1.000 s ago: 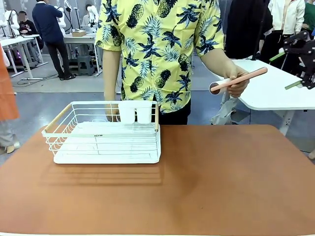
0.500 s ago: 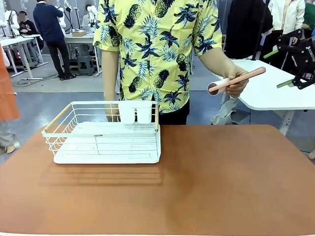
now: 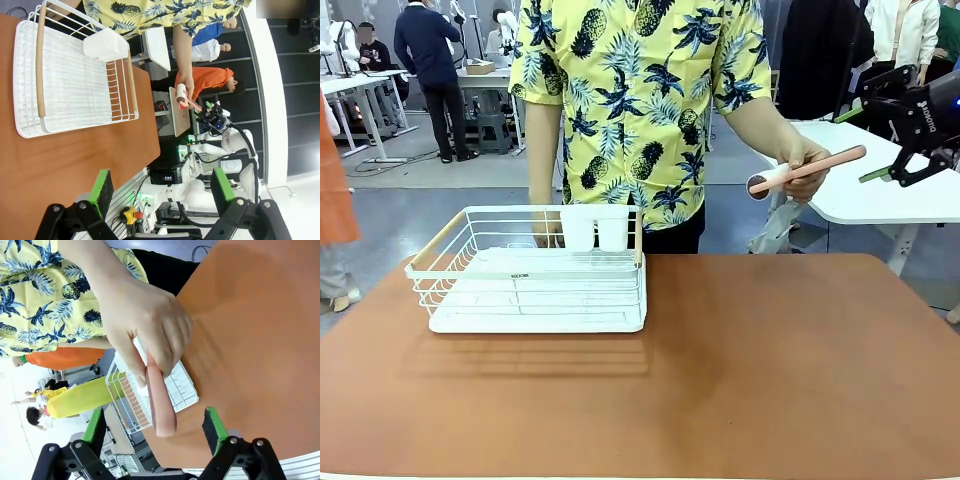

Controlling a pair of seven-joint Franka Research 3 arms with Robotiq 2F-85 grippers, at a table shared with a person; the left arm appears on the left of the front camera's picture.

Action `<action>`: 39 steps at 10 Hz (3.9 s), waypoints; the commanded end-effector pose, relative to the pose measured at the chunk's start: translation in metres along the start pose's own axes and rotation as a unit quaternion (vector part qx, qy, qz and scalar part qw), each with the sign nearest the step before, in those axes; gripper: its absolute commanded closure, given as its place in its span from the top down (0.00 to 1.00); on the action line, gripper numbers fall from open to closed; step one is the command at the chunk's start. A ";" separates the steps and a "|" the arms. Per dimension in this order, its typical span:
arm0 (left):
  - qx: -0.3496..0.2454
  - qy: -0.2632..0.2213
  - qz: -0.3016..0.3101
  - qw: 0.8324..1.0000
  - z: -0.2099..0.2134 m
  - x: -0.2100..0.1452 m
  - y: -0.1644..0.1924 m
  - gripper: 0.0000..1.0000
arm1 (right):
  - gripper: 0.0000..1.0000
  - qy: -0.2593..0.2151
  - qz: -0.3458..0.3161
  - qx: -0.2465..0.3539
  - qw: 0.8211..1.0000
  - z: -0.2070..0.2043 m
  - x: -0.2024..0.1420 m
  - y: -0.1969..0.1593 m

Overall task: Clean the table.
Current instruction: Pick up the Lint Roller when the human hands it over, then clean the table with the Lint Roller when the human lifts the Dish drying rack.

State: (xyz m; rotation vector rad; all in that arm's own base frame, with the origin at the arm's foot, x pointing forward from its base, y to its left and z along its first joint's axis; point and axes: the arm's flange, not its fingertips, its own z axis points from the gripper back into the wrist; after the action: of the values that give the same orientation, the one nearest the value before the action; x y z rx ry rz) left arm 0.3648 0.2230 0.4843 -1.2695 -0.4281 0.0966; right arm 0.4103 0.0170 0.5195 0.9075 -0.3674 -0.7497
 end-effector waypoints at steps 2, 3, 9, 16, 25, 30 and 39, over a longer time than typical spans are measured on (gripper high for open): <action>-0.005 -0.002 -0.003 1.000 0.002 -0.001 -0.003 1.00 | 1.00 -0.016 0.002 0.008 1.000 -0.022 -0.001 -0.001; -0.005 -0.002 -0.003 1.000 0.002 -0.001 -0.003 1.00 | 1.00 -0.016 0.001 0.007 1.000 -0.026 0.000 -0.002; -0.005 -0.002 -0.003 1.000 0.002 -0.001 -0.003 1.00 | 1.00 -0.022 -0.004 0.015 1.000 -0.039 0.002 -0.006; -0.005 -0.002 -0.003 1.000 0.002 -0.001 -0.003 1.00 | 0.42 -0.019 -0.010 0.021 1.000 -0.041 0.008 -0.006; -0.005 -0.002 -0.003 1.000 0.002 -0.001 -0.003 1.00 | 0.16 -0.013 -0.019 0.007 1.000 -0.036 0.010 -0.007; -0.005 -0.002 -0.003 1.000 0.002 -0.001 -0.003 1.00 | 0.16 -0.013 -0.019 0.007 1.000 -0.036 0.010 -0.007; -0.005 -0.002 -0.003 1.000 0.002 -0.001 -0.003 1.00 | 0.16 -0.013 -0.019 0.007 1.000 -0.036 0.010 -0.007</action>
State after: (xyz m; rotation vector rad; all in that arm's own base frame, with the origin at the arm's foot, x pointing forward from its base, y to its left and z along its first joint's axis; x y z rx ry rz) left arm 0.3647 0.2232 0.4843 -1.2693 -0.4284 0.0970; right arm 0.4350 0.0271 0.4921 0.9206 -0.3781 -0.7982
